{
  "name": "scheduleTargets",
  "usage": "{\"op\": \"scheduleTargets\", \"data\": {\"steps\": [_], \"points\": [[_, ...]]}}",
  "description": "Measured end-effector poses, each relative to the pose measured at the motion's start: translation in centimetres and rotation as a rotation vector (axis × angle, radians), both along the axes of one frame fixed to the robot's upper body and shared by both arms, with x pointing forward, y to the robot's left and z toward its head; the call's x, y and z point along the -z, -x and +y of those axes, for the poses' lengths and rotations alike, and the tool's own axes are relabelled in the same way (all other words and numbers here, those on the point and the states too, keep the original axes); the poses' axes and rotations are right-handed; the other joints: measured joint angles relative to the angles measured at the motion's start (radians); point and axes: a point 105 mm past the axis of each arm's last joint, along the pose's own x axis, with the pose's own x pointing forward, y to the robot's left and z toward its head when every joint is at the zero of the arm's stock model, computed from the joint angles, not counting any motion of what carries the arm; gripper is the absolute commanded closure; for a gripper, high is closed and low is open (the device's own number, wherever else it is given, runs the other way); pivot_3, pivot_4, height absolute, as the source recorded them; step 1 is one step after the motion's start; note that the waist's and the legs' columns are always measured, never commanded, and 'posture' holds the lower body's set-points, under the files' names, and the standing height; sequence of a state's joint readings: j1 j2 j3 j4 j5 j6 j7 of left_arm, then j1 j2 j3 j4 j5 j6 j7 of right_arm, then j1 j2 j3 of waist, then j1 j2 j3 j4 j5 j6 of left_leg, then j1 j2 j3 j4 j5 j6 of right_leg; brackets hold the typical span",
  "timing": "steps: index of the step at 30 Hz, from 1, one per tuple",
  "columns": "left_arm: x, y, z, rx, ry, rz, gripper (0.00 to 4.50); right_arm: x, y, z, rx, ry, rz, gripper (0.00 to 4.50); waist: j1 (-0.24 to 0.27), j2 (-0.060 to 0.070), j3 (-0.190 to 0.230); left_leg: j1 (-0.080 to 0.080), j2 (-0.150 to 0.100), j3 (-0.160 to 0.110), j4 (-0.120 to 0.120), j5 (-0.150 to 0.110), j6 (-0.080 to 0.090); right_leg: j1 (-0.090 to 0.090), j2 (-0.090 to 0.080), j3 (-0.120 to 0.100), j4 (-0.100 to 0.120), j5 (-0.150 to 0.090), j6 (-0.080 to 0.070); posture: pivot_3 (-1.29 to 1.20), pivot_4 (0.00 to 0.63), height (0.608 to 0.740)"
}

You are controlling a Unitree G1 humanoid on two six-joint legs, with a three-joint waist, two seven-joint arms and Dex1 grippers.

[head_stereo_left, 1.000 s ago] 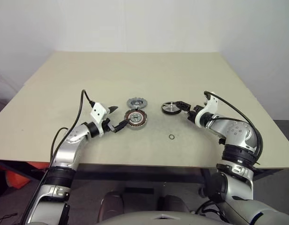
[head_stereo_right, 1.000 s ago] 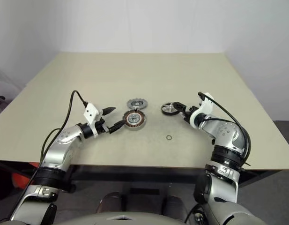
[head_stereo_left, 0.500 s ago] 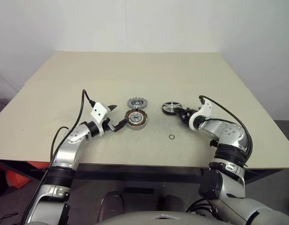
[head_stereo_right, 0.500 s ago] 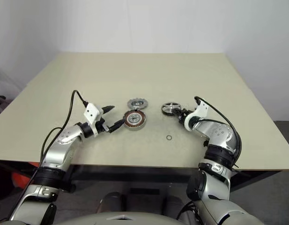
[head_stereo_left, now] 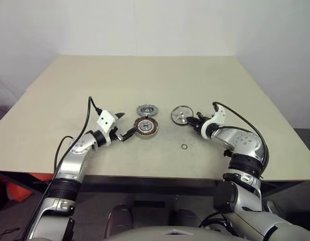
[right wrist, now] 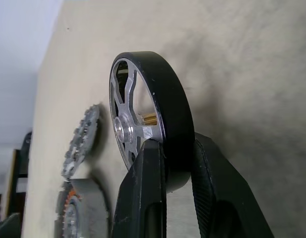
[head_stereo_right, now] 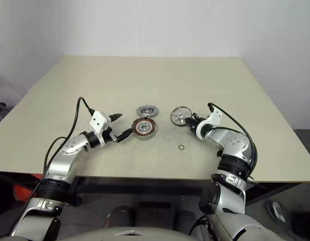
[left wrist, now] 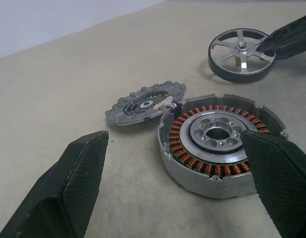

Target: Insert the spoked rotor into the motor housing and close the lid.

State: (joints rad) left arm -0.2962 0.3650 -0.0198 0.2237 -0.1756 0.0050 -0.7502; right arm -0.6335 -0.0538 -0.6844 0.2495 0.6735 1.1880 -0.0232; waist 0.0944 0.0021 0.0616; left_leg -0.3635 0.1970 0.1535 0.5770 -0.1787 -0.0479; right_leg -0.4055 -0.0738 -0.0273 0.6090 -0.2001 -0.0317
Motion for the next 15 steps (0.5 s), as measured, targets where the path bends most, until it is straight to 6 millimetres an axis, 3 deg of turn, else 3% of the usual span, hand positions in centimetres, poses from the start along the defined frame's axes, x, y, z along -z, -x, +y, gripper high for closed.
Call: {"op": "scheduleTargets", "data": {"steps": [8, 11, 15], "points": [[0.3, 0.0, 0.0, -0.001, -0.004, 0.009, 0.0, -1.8, -2.0, 2.8, -0.043, -0.088, -0.025, 4.19, 0.0, 0.0, 0.0, -0.002, 0.0, 0.0, 0.0, 0.0, 0.0, -0.001, 0.0, 0.0, 0.0, 0.001, -0.001, 0.0, 0.0, 0.74], [0.3, 0.0, 0.1, -0.004, -0.007, 0.009, 0.0, -2.1, -2.0, 3.8, -0.087, -0.096, -0.035, 4.19, 0.001, 0.0, 0.0, -0.003, 0.0, 0.0, -0.001, 0.0, 0.0, -0.002, 0.0, 0.0, 0.0, 0.001, -0.001, 0.0, 0.0, 0.74], [0.6, 0.2, 0.4, -0.011, -0.011, 0.017, 0.0, -3.4, -0.9, 7.2, -0.252, -0.101, -0.068, 4.19, -0.002, 0.0, 0.0, -0.002, 0.001, 0.0, -0.001, 0.0, 0.0, -0.002, 0.0, 0.0, 0.0, 0.001, -0.001, 0.0, 0.0, 0.74]]}}
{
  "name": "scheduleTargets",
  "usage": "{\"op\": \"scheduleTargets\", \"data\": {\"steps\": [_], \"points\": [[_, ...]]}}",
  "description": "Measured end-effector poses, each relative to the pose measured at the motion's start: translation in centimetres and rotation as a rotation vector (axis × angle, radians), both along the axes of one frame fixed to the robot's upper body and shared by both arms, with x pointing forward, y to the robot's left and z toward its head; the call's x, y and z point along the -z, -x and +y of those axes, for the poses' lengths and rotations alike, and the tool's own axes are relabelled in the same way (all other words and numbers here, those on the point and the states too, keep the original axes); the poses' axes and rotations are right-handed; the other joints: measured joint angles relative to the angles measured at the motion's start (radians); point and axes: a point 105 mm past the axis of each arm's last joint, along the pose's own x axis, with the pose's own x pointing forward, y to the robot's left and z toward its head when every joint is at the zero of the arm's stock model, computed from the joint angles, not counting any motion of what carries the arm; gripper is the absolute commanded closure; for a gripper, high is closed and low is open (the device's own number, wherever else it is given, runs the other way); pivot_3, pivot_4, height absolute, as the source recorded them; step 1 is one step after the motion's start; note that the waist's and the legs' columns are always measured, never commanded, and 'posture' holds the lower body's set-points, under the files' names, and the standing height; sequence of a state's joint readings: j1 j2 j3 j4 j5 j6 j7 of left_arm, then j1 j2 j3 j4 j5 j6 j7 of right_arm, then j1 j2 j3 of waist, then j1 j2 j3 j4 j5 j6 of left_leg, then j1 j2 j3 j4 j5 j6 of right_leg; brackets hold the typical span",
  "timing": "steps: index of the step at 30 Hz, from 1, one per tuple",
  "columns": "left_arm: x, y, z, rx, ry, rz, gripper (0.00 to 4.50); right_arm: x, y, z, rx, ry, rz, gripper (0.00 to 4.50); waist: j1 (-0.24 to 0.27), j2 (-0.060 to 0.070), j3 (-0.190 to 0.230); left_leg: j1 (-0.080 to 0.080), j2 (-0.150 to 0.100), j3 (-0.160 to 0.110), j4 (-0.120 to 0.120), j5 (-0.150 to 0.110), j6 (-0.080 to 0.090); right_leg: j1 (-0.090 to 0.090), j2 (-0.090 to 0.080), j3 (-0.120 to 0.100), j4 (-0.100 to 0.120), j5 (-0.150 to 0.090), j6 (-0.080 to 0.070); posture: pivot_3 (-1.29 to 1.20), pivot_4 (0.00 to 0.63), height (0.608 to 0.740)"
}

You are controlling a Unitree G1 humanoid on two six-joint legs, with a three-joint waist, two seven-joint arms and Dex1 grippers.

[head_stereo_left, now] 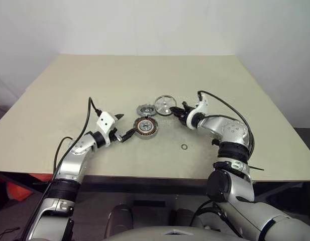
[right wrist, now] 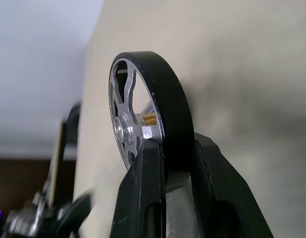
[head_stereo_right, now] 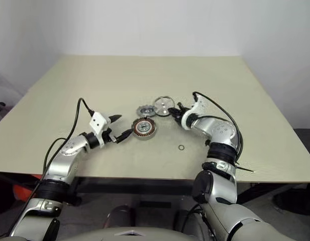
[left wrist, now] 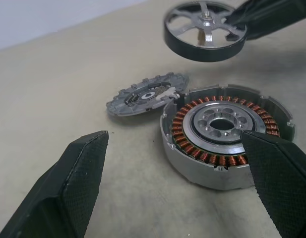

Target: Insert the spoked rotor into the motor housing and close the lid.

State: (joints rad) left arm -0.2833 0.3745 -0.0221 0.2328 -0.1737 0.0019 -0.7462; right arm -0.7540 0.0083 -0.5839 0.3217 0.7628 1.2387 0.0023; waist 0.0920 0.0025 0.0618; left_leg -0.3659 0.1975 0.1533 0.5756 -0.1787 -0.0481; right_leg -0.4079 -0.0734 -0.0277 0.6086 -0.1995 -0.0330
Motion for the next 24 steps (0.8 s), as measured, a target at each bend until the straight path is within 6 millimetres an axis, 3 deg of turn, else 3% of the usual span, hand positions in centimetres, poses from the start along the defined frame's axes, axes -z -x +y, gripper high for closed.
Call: {"op": "scheduleTargets", "data": {"steps": [6, 13, 17, 19, 24], "points": [[0.0, -0.4, 2.7, -0.104, -0.014, 0.0, 0.0, -1.6, 2.7, 6.0, -0.242, 0.012, -0.044, 4.19, 0.002, 0.0, 0.0, 0.0, 0.0, 0.0, 0.0, 0.0, -0.001, 0.0, 0.0, 0.0, 0.0, -0.003, 0.004, 0.0, 0.0, 0.74], [-0.1, -1.4, 9.3, -0.361, -0.051, -0.023, 0.0, -2.0, 4.2, 7.6, -0.359, 0.083, -0.072, 4.19, 0.004, -0.001, 0.0, 0.0, 0.0, -0.002, -0.002, 0.002, -0.003, 0.0, 0.0, 0.0, 0.0, -0.004, 0.007, 0.0, 0.0, 0.74], [-1.2, -1.8, 13.2, -0.496, -0.085, -0.068, 0.0, -0.7, 5.6, 8.5, -0.437, 0.122, -0.034, 4.19, 0.004, -0.001, 0.0, 0.0, 0.0, -0.002, -0.004, 0.002, -0.004, 0.0, 0.0, -0.001, 0.0, -0.004, 0.007, 0.0, 0.0, 0.74], [-1.7, -1.8, 13.9, -0.517, -0.09, -0.087, 0.0, -0.1, 6.2, 8.9, -0.47, 0.136, -0.019, 4.19, 0.005, -0.001, 0.0, 0.0, -0.001, -0.003, -0.004, 0.002, -0.004, 0.0, 0.0, -0.001, 0.0, -0.004, 0.007, 0.0, 0.0, 0.74], [-1.3, -1.9, 13.5, -0.51, -0.08, -0.083, 0.0, 0.7, 7.5, 9.6, -0.55, 0.155, 0.018, 4.19, 0.006, -0.001, -0.001, 0.0, -0.001, -0.003, -0.004, 0.003, -0.005, 0.0, 0.0, -0.001, 0.0, -0.004, 0.007, 0.0, 0.0, 0.74]]}}
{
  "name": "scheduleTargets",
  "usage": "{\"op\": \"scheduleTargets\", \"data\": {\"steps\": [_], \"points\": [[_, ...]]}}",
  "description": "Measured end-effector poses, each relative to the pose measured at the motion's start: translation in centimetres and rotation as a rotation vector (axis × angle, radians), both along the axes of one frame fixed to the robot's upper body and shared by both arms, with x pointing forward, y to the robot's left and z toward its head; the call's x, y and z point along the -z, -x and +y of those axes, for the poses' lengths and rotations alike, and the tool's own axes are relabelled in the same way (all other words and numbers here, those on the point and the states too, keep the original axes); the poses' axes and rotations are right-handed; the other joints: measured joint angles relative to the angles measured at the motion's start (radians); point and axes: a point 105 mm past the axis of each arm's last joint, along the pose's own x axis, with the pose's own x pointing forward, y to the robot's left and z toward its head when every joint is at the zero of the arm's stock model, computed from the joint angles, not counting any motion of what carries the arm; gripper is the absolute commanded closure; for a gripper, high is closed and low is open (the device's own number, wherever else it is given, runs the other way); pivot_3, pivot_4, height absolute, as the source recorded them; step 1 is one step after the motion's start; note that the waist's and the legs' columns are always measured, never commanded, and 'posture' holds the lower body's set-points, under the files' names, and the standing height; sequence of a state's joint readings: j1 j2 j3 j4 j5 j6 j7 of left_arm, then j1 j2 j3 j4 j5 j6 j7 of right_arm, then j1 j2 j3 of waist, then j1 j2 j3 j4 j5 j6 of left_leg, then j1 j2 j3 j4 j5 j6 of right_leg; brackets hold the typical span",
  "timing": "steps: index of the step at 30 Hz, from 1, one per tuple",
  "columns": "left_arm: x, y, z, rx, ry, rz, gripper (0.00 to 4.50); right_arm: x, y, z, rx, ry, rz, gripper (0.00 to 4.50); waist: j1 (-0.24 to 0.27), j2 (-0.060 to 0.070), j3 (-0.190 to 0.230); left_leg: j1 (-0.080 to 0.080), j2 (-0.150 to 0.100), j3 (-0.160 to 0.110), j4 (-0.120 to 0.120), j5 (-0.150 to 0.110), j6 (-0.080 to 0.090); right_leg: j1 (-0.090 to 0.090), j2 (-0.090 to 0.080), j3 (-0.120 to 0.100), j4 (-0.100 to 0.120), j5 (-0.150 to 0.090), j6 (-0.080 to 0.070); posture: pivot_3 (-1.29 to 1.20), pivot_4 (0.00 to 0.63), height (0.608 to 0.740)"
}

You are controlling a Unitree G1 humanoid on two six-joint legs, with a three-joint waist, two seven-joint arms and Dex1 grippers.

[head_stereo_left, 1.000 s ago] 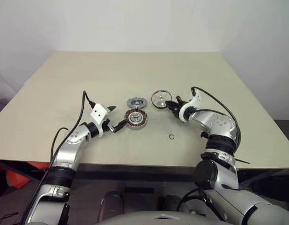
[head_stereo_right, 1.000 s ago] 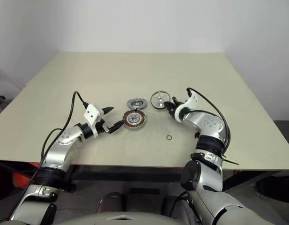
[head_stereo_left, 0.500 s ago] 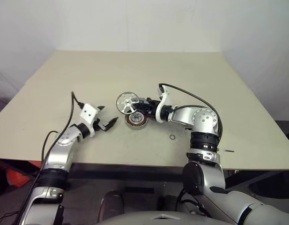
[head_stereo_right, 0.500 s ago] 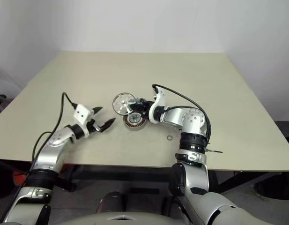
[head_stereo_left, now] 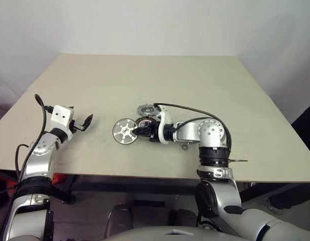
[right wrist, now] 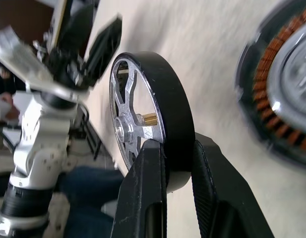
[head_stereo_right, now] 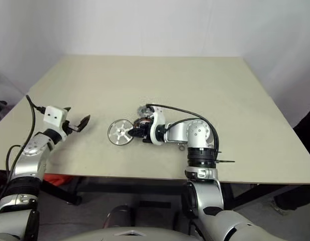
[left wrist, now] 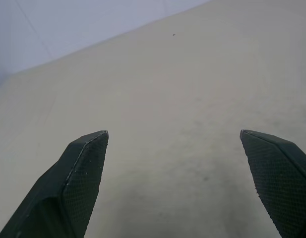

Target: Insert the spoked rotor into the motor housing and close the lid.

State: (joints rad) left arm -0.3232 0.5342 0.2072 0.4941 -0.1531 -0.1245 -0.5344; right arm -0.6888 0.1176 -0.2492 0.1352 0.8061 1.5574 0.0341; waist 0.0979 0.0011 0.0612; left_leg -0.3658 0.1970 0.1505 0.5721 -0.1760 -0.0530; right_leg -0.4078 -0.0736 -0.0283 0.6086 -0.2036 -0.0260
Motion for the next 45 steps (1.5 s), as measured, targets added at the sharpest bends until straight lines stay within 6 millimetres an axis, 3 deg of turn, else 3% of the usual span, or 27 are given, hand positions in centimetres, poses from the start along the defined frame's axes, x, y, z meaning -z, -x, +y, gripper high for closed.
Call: {"op": "scheduleTargets", "data": {"steps": [7, 18, 24, 34, 40, 45], "points": [[1.0, 0.1, -1.4, 0.028, 0.016, 0.018, 0.0, 3.1, 3.0, 0.4, -0.119, 0.069, 0.09, 4.19, 0.0, -0.001, 0.0, 0.0, 0.0, 0.0, 0.0, 0.0, 0.0, 0.0, 0.0, 0.0, 0.0, 0.0, 0.0, 0.0, 0.0, 0.74], [0.8, 0.4, -1.7, 0.043, 0.005, 0.008, 0.0, 4.0, 2.9, -0.4, -0.1, 0.094, 0.122, 4.19, -0.001, -0.001, -0.001, 0.001, 0.001, 0.0, 0.0, 0.002, -0.003, 0.0, 0.0, 0.0, 0.0, 0.0, 0.0, 0.0, 0.0, 0.74], [0.8, 0.3, -2.4, 0.069, 0.002, 0.009, 0.0, 3.4, 2.1, -0.6, -0.081, 0.081, 0.108, 2.21, 0.0, -0.001, -0.001, 0.001, 0.001, 0.0, 0.0, 0.002, -0.003, 0.0, 0.0, 0.0, 0.001, 0.0, 0.0, 0.0, 0.0, 0.74], [0.7, 0.0, -3.3, 0.097, 0.006, 0.005, 0.0, -0.1, 1.1, -2.0, -0.093, 0.094, -0.103, 2.21, 0.001, -0.001, -0.001, 0.001, 0.001, 0.0, 0.0, 0.002, -0.003, 0.001, 0.0, 0.0, 0.0, 0.0, 0.0, 0.0, 0.0, 0.74], [1.0, -0.1, -4.7, 0.149, 0.027, 0.02, 0.0, -1.4, -1.3, -6.1, -0.05, 0.321, -0.542, 2.21, 0.014, -0.002, -0.001, 0.001, 0.001, 0.0, 0.0, 0.001, -0.002, 0.002, 0.0, 0.0, 0.0, 0.0, 0.001, 0.0, 0.0, 0.74], [1.6, -0.2, -6.7, 0.206, 0.047, 0.038, 0.0, 0.7, -2.5, -12.9, -0.029, 0.535, -0.774, 2.21, 0.032, -0.003, -0.001, 0.0, 0.0, 0.0, 0.002, 0.001, -0.001, 0.002, 0.0, 0.0, 0.0, 0.0, 0.0, 0.0, 0.0, 0.74]]}}
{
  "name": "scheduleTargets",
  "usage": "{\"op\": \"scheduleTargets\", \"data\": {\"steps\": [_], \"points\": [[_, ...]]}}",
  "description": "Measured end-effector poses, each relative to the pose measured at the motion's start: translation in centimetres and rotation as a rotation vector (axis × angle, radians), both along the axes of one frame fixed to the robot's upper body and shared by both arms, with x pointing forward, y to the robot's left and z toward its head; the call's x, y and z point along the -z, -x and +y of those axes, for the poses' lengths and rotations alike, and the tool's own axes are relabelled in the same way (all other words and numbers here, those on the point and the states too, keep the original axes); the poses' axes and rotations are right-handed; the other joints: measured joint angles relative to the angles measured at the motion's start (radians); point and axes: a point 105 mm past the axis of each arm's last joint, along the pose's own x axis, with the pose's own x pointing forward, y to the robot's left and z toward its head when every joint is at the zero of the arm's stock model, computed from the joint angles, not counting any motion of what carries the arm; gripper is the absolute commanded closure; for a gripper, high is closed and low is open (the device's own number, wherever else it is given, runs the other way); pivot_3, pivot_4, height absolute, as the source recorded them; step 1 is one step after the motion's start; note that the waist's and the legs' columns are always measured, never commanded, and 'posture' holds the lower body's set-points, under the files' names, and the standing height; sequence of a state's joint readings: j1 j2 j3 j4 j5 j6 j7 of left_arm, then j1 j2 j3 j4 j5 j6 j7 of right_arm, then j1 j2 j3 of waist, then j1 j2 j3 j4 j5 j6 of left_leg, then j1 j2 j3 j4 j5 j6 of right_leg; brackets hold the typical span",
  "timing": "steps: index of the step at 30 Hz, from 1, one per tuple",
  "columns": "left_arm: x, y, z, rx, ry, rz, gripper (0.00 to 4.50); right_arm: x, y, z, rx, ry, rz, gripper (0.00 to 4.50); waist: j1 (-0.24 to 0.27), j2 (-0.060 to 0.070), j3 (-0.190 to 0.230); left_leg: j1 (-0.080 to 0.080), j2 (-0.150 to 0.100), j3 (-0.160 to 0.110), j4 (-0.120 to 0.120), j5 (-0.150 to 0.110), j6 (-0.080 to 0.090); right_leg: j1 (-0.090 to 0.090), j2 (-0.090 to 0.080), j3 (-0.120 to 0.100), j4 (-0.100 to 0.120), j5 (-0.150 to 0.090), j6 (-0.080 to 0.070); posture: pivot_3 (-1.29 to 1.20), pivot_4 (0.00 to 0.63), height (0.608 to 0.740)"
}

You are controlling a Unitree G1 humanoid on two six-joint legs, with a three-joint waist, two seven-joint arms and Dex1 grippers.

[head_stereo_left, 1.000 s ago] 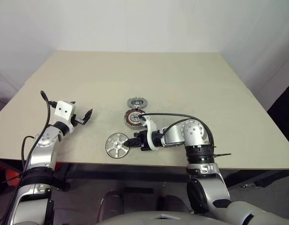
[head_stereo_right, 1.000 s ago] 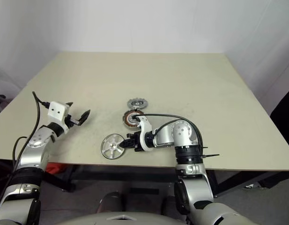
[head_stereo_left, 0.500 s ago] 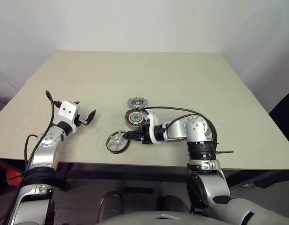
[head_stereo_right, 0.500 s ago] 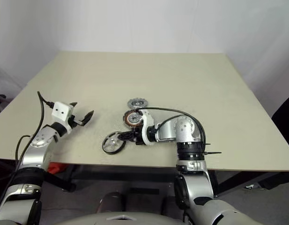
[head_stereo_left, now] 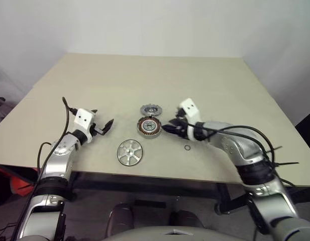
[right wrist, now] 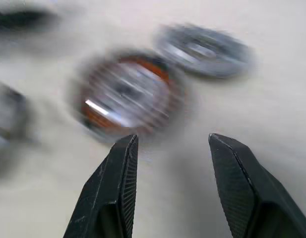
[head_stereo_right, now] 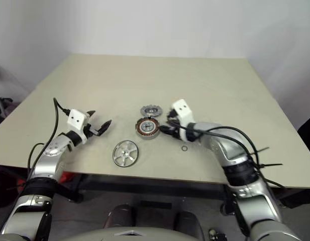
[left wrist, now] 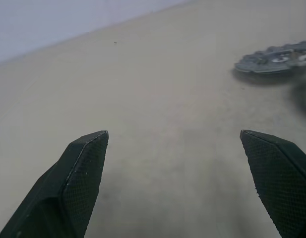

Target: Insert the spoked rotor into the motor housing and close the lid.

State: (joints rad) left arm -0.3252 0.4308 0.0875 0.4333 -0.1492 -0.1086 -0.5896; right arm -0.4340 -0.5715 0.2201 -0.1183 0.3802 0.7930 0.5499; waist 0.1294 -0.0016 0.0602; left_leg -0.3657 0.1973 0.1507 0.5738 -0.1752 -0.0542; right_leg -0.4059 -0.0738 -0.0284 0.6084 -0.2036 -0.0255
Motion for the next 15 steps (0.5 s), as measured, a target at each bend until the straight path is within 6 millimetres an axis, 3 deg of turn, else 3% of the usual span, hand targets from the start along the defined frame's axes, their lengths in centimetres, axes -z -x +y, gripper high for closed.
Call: {"op": "scheduleTargets", "data": {"steps": [2, 6, 15], "points": [[0.0, -0.1, -0.4, 0.015, -0.003, 0.001, 0.0, 0.6, 0.4, -1.0, -0.017, 0.031, -0.02, 2.21, -0.005, 0.0, 0.0, 0.001, 0.001, 0.0, 0.0, 0.0, 0.0, 0.0, 0.001, 0.0, 0.001, 0.0, 0.0, 0.0, 0.0, 0.74], [-0.6, -0.5, -1.3, 0.045, -0.009, -0.017, 0.0, 1.6, 1.5, -0.7, -0.056, 0.017, 0.001, 2.21, -0.012, 0.0, 0.0, 0.002, 0.001, 0.001, 0.001, -0.002, 0.003, 0.0, 0.001, 0.0, 0.001, 0.0, -0.001, 0.0, 0.0, 0.74], [0.3, -0.5, -1.1, 0.04, -0.018, 0.013, 0.0, 2.6, 3.1, -0.7, -0.059, 0.014, 0.039, 2.21, -0.007, 0.0, 0.0, 0.001, 0.001, 0.001, 0.005, -0.004, 0.007, 0.002, 0.001, 0.0, 0.0, 0.002, -0.003, 0.0, 0.0, 0.74]]}}
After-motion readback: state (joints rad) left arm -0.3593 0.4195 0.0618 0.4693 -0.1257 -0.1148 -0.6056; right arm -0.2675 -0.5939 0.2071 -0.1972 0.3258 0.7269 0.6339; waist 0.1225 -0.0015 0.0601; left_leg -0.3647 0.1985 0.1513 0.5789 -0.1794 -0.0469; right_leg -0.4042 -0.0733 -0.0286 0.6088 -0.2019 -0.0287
